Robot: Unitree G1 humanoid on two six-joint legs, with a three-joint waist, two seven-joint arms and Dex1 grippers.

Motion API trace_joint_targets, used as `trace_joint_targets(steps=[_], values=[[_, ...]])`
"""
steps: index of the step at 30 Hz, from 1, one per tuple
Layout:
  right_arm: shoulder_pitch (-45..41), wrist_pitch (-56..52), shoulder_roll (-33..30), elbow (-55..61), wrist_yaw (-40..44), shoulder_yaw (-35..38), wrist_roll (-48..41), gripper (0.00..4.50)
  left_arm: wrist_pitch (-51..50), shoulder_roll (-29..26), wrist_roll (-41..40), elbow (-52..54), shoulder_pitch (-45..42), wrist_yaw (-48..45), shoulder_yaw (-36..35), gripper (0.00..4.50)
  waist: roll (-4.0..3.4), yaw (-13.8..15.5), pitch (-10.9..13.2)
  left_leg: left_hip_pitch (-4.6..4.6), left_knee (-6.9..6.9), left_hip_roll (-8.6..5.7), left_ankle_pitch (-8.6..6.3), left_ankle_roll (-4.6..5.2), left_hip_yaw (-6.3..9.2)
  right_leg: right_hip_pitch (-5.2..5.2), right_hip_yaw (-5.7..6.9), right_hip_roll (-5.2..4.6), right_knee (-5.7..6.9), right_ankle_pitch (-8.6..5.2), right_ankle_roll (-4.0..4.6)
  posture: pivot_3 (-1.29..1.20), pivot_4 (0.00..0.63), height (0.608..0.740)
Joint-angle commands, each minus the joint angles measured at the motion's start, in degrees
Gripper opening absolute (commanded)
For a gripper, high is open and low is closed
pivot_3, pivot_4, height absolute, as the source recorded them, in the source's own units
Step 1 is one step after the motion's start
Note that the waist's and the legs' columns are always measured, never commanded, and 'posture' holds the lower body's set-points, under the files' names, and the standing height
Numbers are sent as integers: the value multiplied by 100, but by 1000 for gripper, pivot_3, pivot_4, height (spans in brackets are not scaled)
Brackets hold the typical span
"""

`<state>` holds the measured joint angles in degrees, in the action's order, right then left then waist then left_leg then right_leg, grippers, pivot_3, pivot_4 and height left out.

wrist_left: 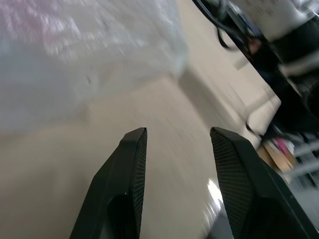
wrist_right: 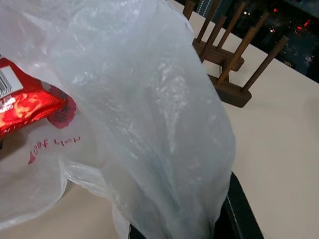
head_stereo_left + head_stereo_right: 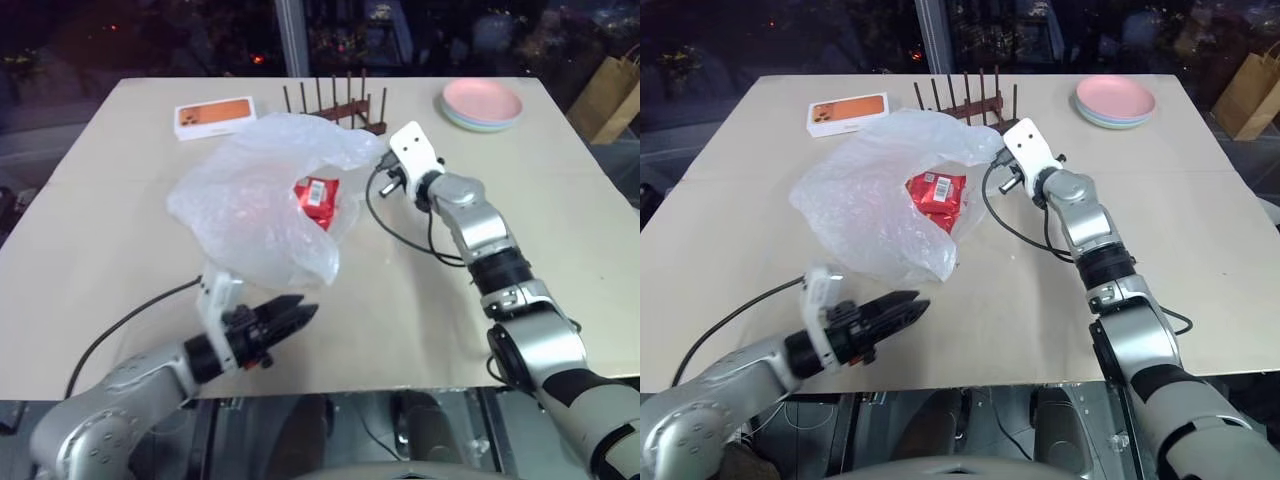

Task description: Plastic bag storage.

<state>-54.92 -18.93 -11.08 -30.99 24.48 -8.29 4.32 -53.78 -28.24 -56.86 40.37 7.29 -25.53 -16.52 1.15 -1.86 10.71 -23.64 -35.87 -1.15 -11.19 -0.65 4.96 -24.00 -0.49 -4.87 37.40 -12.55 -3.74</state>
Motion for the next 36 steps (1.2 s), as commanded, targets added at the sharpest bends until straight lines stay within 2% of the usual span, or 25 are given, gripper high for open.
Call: trace_joint_targets(steps=[1,5,10,13,16,18,20,23,29,31,33,36], values=[[-15,-135,-102,460,52,-19,47,0,595,362,717,-315,-494,328,633,2035,5,-2,-3,-1,-6,0,0,0,2,2,2,2,0,2,-3,0,150,740],[47,-283,-174,662,72,-54,54,0,966,549,1502,-577,-916,684,1121,2035,4,-46,-3,1,-4,3,-1,1,-5,-1,-8,5,1,2,-3,0,150,740],[92,-420,-181,807,45,-86,38,0,954,936,1846,-925,-1418,1011,1515,2035,4,-46,-3,-3,-4,3,-1,1,-3,-1,-5,6,-1,2,-5,0,150,740],[121,-496,-169,888,37,-102,37,0,1029,1431,1597,-1143,-1651,1099,1401,1215,4,-37,-2,-6,-10,2,-1,2,1,-1,1,6,0,2,-6,0,150,740],[147,-521,-185,919,46,-116,36,0,1016,1675,1169,-1060,-1670,1065,1082,18,4,-43,-2,-6,-11,2,-1,2,0,-1,0,5,1,3,-6,0,150,740],[145,-516,-192,904,49,-120,33,0,988,1654,915,-1006,-1661,1051,837,18,4,-50,-2,-6,-11,4,-1,2,0,-1,0,6,1,2,-6,0,150,740],[123,-492,-183,855,48,-123,32,0,897,1558,553,-939,-1688,1004,612,18,4,-52,-2,-5,-11,7,-1,1,1,-2,0,9,2,2,-5,0,150,740],[70,-441,-158,766,46,-120,22,0,621,1346,-509,-834,-1828,1060,182,18,4,-47,-2,-5,-11,8,-1,2,1,-1,1,9,2,2,-6,0,150,740],[-268,-353,-155,616,26,107,-144,0,654,177,-4014,-1370,-2516,1587,-984,18,9,-45,2,-11,-20,9,-1,1,10,-1,8,7,6,2,-6,0,150,740],[-469,-388,-153,588,42,287,-311,0,884,-194,-4773,-1722,-2928,1845,-1249,18,8,-39,2,-9,-22,8,-1,1,10,0,10,8,9,2,-6,0,150,740],[-955,-551,-149,595,66,749,-762,0,1353,-576,-5221,-2440,-3889,2125,-1610,18,12,-33,6,-9,-25,8,-1,1,11,0,11,8,12,2,-6,0,150,740],[-1786,-721,-279,580,35,1348,-1306,0,1807,-1029,-4957,-3511,-5131,2201,-1835,18,17,-26,25,-15,-37,9,0,1,21,6,24,14,12,2,-6,0,150,740]])
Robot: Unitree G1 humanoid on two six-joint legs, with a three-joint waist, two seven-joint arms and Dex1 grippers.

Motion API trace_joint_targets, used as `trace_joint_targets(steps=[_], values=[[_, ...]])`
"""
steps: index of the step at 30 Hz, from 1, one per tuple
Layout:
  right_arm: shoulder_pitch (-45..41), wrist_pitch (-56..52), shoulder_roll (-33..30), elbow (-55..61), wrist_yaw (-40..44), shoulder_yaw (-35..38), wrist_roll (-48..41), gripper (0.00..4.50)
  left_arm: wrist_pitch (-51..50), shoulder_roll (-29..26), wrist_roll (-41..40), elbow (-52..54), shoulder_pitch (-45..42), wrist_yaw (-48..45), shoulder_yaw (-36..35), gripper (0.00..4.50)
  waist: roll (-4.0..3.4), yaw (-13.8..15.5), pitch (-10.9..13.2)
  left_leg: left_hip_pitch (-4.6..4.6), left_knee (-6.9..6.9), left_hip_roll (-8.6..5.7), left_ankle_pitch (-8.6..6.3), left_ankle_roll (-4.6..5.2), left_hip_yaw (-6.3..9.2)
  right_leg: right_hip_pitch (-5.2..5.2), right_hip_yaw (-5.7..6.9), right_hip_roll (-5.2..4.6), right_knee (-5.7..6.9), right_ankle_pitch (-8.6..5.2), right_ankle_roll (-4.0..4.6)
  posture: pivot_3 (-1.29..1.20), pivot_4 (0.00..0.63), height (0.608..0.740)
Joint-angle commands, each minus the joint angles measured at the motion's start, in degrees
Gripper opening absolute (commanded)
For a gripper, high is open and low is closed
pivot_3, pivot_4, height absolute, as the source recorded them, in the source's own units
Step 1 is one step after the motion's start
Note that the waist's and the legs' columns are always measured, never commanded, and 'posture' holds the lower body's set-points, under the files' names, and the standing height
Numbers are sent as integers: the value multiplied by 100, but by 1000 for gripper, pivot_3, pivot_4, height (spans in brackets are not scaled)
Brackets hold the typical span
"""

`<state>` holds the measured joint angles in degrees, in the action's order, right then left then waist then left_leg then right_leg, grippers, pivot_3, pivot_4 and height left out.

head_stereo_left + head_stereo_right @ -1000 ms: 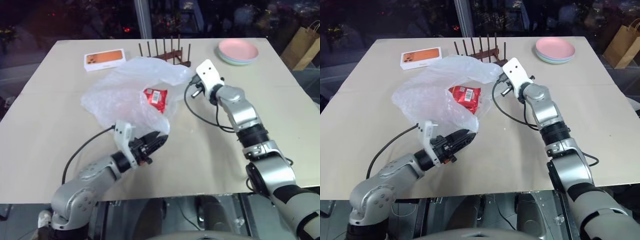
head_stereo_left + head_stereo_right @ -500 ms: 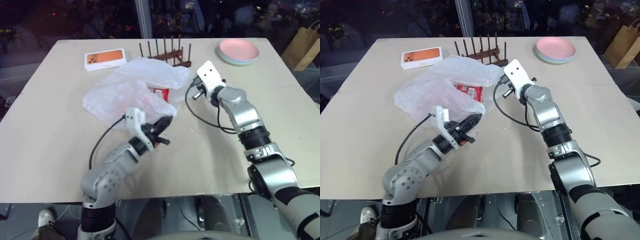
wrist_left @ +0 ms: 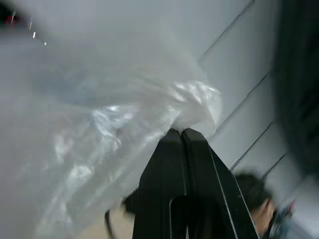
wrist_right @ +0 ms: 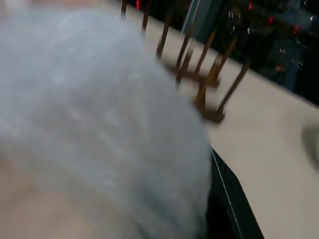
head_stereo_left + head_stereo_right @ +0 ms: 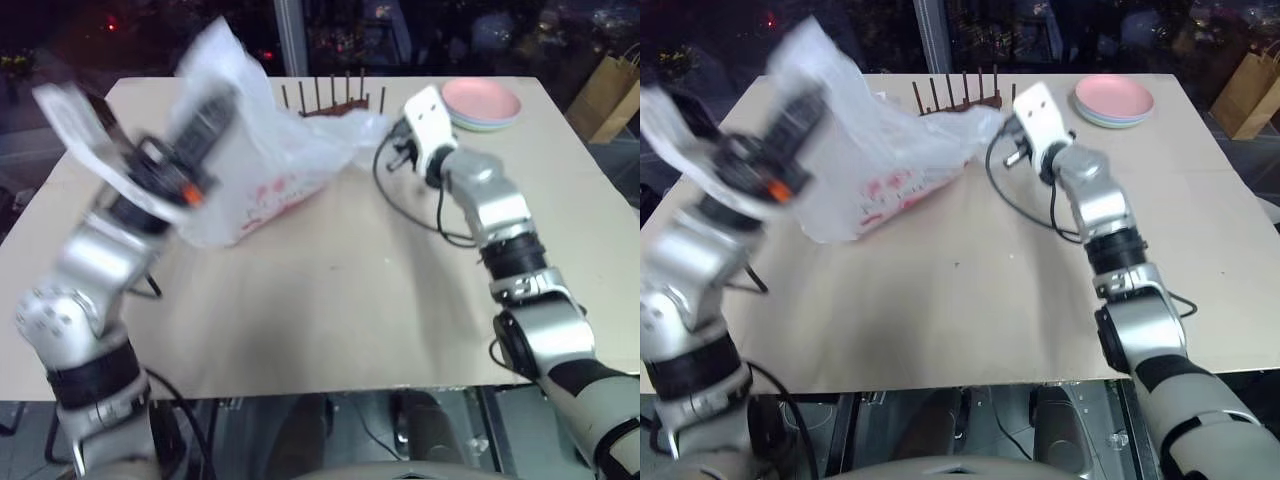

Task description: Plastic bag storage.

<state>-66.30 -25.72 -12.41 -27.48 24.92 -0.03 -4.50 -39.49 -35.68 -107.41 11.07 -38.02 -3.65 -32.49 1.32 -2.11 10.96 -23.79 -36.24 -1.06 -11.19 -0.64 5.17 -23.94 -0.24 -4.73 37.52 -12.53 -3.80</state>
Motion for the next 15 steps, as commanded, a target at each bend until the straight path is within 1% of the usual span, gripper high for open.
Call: trace_joint_targets(steps=[1,4,6,8,10,13,15], values=[[-894,-73,-214,210,-38,650,-522,0,500,-409,342,-961,-923,-8,-245,18,-1,-4,3,1,0,-1,0,0,0,2,0,-1,-1,0,0,0,150,740],[-1519,-69,-480,101,-115,901,-666,0,705,-715,1107,-2089,-1804,-272,-104,18,-3,9,8,5,16,-2,0,0,2,7,5,0,-20,-1,0,0,150,740],[-1694,-27,-713,131,-143,900,-586,0,640,-783,1557,-2543,-2166,-551,110,18,4,16,3,-1,23,-3,-1,0,4,7,10,0,-32,-1,0,0,150,740],[-1732,-91,-926,252,-153,888,-531,0,587,-735,1939,-2823,-2398,-713,285,18,11,25,3,-3,39,-3,-2,2,4,13,11,-3,-60,0,-1,0,150,740],[-1537,-409,-1217,748,-103,856,-507,0,415,-589,2296,-2784,-2366,-858,544,18,12,26,6,-12,43,-11,-2,2,3,10,12,-12,-69,1,-3,0,150,740],[-1122,-911,-1441,1546,-108,810,-556,0,175,-342,2432,-2529,-2148,-837,594,18,12,20,6,-15,54,-17,2,-5,0,5,11,-20,-75,0,-3,0,150,740],[-385,-1565,-1580,2557,-143,776,-625,0,-2,-118,2591,-2044,-1661,-762,716,18,14,-9,4,-15,74,-15,5,-10,-4,-3,6,-22,-78,0,-3,0,150,740]])
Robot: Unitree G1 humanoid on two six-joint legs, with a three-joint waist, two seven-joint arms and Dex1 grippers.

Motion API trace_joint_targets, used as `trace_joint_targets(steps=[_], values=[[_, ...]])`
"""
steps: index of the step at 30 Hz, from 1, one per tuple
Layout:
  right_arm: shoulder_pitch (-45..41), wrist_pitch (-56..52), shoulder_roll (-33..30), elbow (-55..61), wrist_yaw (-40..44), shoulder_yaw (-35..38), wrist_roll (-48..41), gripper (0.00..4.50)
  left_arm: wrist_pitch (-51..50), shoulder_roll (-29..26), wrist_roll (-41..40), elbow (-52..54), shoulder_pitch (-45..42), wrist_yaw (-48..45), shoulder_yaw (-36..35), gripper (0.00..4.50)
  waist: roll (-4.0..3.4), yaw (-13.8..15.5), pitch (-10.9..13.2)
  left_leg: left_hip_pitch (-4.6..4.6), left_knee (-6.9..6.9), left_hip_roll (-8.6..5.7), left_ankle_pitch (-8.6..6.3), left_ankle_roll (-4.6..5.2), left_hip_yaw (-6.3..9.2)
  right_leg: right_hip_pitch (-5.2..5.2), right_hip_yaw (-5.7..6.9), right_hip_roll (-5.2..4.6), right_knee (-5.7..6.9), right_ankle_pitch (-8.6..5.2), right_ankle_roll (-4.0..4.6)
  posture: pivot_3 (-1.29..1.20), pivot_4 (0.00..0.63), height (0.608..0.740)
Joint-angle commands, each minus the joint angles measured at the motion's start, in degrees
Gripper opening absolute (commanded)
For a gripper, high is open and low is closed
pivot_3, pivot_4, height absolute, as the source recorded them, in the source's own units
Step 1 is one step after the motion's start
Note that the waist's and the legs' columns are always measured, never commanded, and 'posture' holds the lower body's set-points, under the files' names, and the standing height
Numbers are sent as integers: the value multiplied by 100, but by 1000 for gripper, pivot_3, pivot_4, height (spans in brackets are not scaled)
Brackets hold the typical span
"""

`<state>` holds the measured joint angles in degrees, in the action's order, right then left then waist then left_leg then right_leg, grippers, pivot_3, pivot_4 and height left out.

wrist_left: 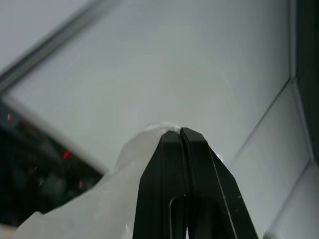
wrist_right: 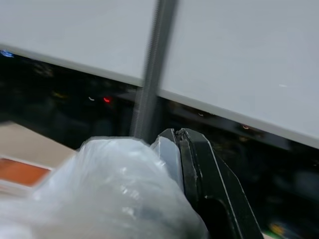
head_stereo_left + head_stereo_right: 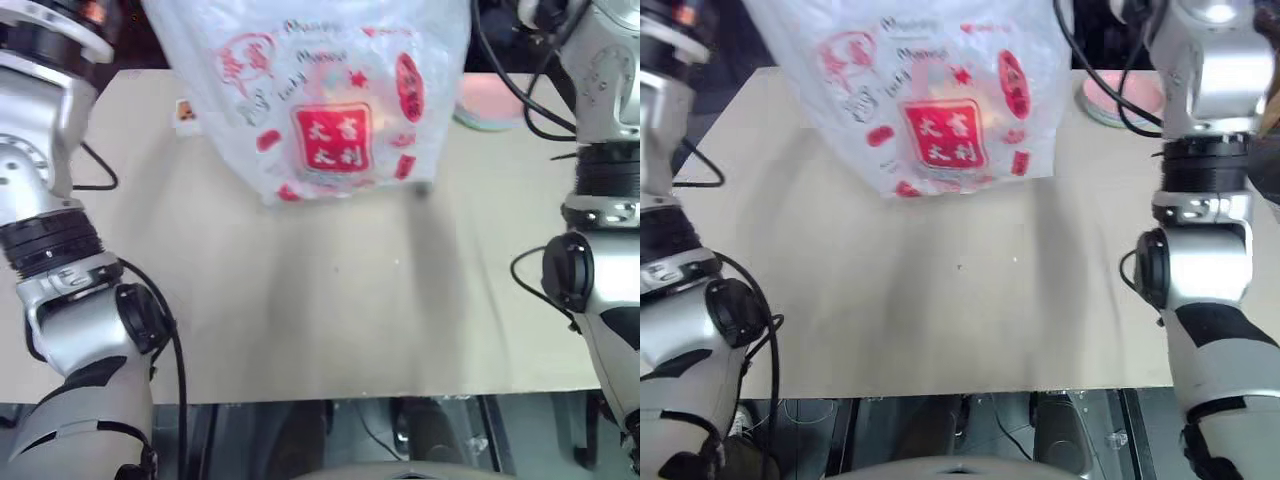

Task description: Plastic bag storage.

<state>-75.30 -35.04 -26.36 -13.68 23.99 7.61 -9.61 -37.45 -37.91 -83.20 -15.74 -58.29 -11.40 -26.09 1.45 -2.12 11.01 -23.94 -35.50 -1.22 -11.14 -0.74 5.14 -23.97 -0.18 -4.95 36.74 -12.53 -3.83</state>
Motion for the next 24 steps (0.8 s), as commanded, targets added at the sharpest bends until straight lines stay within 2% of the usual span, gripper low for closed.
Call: trace_joint_targets(steps=[1,4,8,10,14,15,16,17,23,24], values=[[907,-1005,-196,1675,-87,46,-206,0,-258,193,284,835,611,93,157,18,0,-37,0,4,6,1,0,0,-1,1,-3,0,1,0,0,0,150,740],[1717,-1771,-176,2721,-223,111,-389,0,-348,372,572,1262,1130,225,303,18,0,-57,0,4,25,7,1,-2,-27,-32,-41,4,9,-1,1,0,150,740],[3478,-2281,-344,4085,-188,-236,-425,0,-342,571,1544,2099,2290,34,960,18,-2,-15,-2,1,26,4,0,0,-46,-45,-62,2,17,0,1,0,150,740],[4307,-2251,-249,4496,-40,-339,-642,0,-464,623,1869,2301,2713,54,1231,18,-2,0,-2,0,16,2,-8,14,-52,-46,-69,1,20,1,-1,0,150,740],[5621,-1779,-584,4821,391,-626,-699,0,-556,635,2348,2527,3421,-119,1455,18,-2,9,-2,11,11,4,-15,27,-49,-32,-64,4,23,2,-5,0,150,740],[5862,-1645,-717,4861,438,-659,-625,558,-559,599,2450,2595,3579,-194,1473,539,-2,5,-2,18,8,4,-15,27,-50,-27,-64,5,24,2,-5,0,150,740],[6100,-1559,-823,4930,497,-623,-617,861,-575,562,2488,2700,3755,-310,1462,834,-2,5,-2,16,7,5,-14,28,-50,-28,-66,6,22,2,-6,0,150,740],[6273,-1495,-910,4997,532,-551,-628,1359,-594,539,2486,2803,3915,-413,1414,1332,-2,2,-2,17,2,5,-14,27,-51,-26,-66,6,22,2,-6,0,150,740],[7264,-1339,-1282,5857,999,416,-1179,4280,-499,130,2579,3505,5161,-1151,938,4179,-1,14,-3,21,-12,20,-14,27,-50,-17,-61,15,23,3,-7,0,150,740],[7397,-1337,-1294,5978,1062,566,-1296,4500,-480,79,2595,3563,5306,-1253,860,4466,-1,17,-3,19,-16,25,-15,27,-47,-16,-57,18,22,3,-7,0,150,740]])
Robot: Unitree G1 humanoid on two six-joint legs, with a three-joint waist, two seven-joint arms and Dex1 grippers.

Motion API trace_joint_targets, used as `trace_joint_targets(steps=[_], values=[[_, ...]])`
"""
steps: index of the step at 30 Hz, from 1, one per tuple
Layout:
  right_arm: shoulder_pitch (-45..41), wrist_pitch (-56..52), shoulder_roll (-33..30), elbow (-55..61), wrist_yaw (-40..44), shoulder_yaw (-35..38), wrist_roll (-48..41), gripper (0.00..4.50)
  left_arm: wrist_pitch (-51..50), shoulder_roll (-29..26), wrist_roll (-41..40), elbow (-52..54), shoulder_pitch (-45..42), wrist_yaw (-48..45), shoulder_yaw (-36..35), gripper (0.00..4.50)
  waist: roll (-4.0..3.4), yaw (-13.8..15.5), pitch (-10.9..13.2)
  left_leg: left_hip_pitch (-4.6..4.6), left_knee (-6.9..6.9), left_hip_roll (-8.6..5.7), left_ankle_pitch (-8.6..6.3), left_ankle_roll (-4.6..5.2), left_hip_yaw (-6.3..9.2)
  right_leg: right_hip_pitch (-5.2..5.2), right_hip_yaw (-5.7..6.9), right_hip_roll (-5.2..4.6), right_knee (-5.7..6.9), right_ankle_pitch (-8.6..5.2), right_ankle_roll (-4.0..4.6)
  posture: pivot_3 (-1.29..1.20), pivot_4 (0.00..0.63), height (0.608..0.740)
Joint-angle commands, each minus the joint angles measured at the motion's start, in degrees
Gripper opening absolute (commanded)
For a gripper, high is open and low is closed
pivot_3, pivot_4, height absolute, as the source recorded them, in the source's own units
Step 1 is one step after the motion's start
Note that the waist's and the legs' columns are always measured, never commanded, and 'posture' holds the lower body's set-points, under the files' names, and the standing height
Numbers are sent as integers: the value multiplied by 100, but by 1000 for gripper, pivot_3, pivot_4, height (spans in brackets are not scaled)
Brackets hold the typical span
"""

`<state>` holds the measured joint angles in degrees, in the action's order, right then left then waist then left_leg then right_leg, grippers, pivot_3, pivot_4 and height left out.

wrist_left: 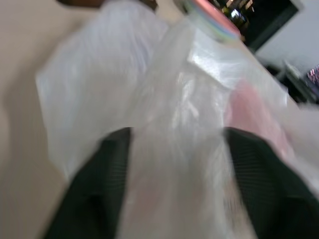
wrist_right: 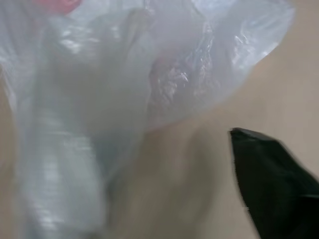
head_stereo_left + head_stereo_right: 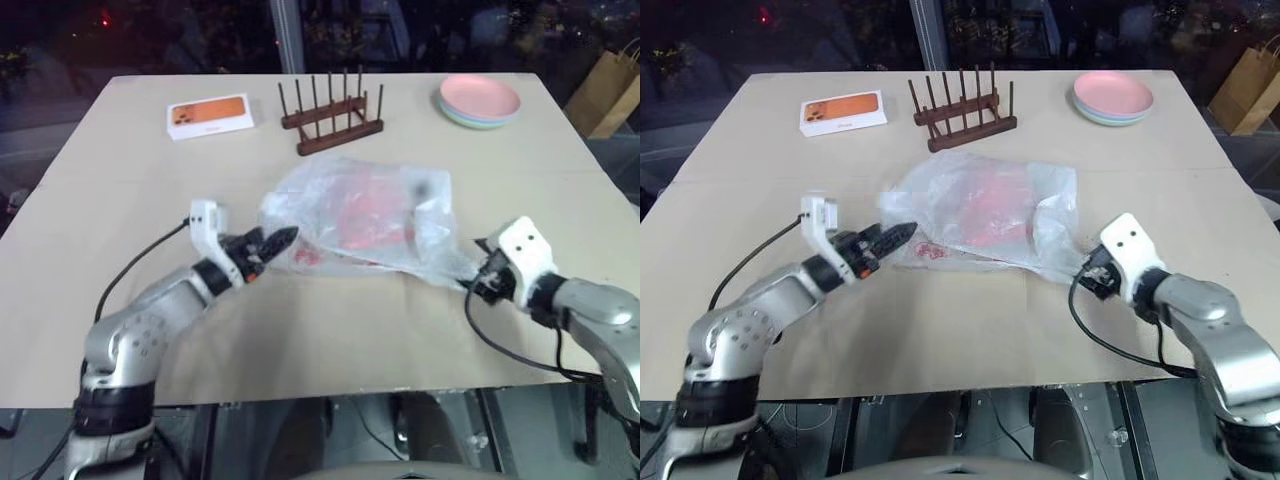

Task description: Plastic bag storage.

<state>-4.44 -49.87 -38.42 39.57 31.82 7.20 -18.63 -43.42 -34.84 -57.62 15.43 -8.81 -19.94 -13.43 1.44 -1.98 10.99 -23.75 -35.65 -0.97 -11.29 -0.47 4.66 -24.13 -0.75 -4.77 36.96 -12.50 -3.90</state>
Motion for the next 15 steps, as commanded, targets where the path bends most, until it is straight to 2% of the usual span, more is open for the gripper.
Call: trace_joint_targets(steps=[1,5,7,11,14,15], values=[[626,222,-167,862,501,876,-547,4500,112,-335,41,477,601,-532,-576,4466,-1,7,-1,2,0,3,0,0,0,3,0,2,-1,0,0,0,150,740],[1892,465,-369,1271,1195,1864,-905,4500,201,-729,203,469,1460,-1149,-1193,4466,1,66,-4,4,-2,11,-2,0,1,13,8,4,-11,-3,1,0,150,740],[2202,609,-323,1276,1334,2231,-1108,4500,314,-873,368,513,1752,-1426,-1352,4466,2,94,-5,8,-2,12,-3,2,-3,20,7,4,-17,-15,12,0,150,740],[1919,685,20,1238,1260,2606,-2258,4500,520,-1055,777,497,2019,-1861,-1335,4466,5,126,-8,9,-41,28,-5,1,-3,35,15,5,-18,-18,0,0,150,740],[1694,682,80,1345,1129,2459,-2804,4500,509,-1198,855,631,2079,-2187,-1247,4466,5,127,-8,5,-59,62,-20,-25,-12,37,19,8,-19,-12,2,0,150,740],[1466,719,80,1283,987,2199,-2695,4500,437,-1214,822,706,2046,-2236,-1188,4466,7,127,-9,3,-61,67,-21,-27,-16,37,20,8,-19,-12,2,0,150,740]])
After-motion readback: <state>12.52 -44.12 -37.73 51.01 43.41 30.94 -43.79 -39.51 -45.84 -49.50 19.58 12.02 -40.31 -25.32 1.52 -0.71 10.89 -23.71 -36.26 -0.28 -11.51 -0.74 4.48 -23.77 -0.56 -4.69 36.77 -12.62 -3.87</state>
